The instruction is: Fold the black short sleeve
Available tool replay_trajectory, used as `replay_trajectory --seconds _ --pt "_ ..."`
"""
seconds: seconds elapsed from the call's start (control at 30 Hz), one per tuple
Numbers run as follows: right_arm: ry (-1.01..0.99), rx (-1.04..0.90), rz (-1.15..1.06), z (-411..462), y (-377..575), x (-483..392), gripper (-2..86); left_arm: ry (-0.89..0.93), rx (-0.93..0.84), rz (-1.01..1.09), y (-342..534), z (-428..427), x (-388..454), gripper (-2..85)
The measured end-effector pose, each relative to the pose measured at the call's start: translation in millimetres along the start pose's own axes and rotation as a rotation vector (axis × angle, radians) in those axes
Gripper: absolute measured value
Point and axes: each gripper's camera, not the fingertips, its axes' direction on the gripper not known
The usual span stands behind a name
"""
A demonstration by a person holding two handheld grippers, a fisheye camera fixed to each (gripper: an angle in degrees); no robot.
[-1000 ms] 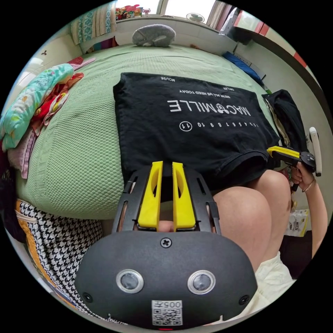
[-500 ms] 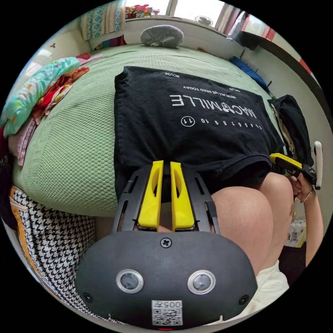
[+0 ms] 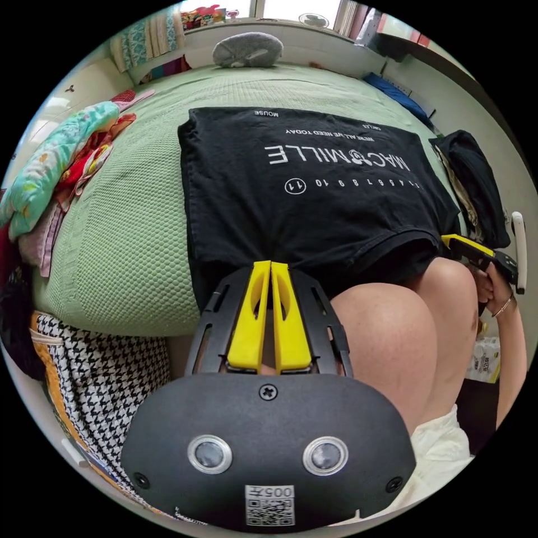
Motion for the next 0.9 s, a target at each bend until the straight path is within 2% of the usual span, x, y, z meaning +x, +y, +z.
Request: replay_trajectory --seconds 0.1,0.2,0.4,0.57,0.67,0.9 --pt "-0.032 0.047 0.056 -15 30 22 0.5 0.014 0.116 -0.034 4 -26 16 -0.3" --pt "-0.048 0.111 0.084 -31 77 41 2.6 0.056 0.191 0.078 1 -53 56 -0.3" --pt "-0.005 0.164 0.204 -46 168 72 3.5 0.204 0.284 0.289 -30 -88 182 1.3" --pt "0.079 0.203 0.237 -69 212 91 3.1 0.384 0.33 0.415 -53 -88 311 7.6" --pt "0.059 0.246 0.258 -85 227 105 3.0 0.33 0.301 0.421 -66 -62 370 12.2" --pt "0.042 0.285 0.304 -105 252 135 2.9 0.198 0.24 0.33 -90 -3 428 15.9"
